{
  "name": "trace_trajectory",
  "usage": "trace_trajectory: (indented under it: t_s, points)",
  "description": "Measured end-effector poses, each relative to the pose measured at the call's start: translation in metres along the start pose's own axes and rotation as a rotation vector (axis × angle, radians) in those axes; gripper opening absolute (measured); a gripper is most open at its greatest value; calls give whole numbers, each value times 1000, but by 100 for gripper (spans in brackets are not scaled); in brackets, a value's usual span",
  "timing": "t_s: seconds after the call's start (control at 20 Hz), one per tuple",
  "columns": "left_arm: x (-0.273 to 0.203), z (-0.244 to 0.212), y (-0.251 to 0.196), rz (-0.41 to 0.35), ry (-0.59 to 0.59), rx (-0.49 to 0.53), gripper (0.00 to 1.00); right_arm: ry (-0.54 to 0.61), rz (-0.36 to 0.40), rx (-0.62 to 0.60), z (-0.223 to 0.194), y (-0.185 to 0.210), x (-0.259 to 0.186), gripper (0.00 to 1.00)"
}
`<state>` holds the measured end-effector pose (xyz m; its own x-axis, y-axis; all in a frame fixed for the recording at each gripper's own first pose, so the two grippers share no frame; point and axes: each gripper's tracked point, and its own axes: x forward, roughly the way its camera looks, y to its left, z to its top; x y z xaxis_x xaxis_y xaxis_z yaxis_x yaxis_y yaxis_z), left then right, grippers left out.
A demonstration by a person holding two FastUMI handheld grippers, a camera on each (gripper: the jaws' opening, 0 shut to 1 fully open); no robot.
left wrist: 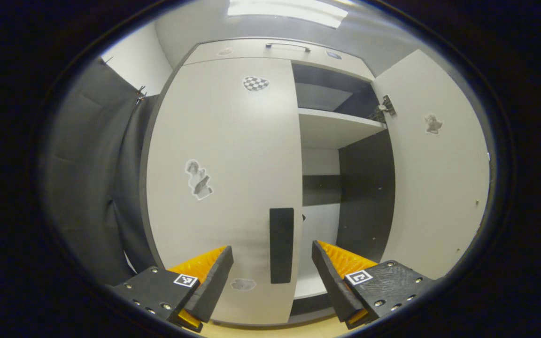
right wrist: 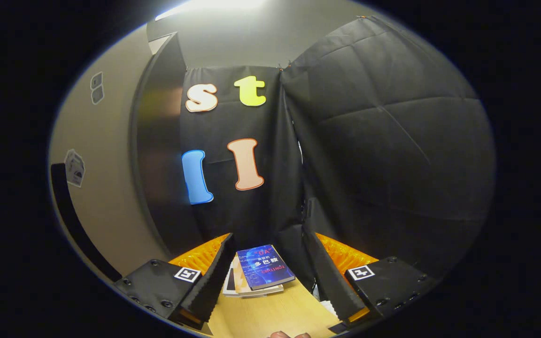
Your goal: Open the right door of the double-door shoe cabinet with the right hand, and open the left door with the left hand.
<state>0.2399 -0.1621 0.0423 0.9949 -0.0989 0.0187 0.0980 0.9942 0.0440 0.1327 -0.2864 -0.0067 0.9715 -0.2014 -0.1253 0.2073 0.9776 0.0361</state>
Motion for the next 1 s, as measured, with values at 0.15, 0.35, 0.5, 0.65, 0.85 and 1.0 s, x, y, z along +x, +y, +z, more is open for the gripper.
trace_trajectory:
  t_s: [0.15,0.35,0.5,0.65,0.85,1.0]
  points:
    - [21,-3,-8,13,3,21,92,14,27,-11,-8,0,13,98]
    - [39,-6,-11,52,8,13,64,32,63,-24,-11,-3,31,98]
    - [44,-7,-13,59,10,-12,51,25,86,-12,-9,-3,41,98]
    - [43,-8,-7,102,9,-7,38,37,106,1,-12,-6,51,98]
    - [44,-9,-9,121,23,10,28,64,127,7,-21,-7,58,98]
    - [45,-15,-8,143,51,19,28,72,141,-4,-23,-4,60,92]
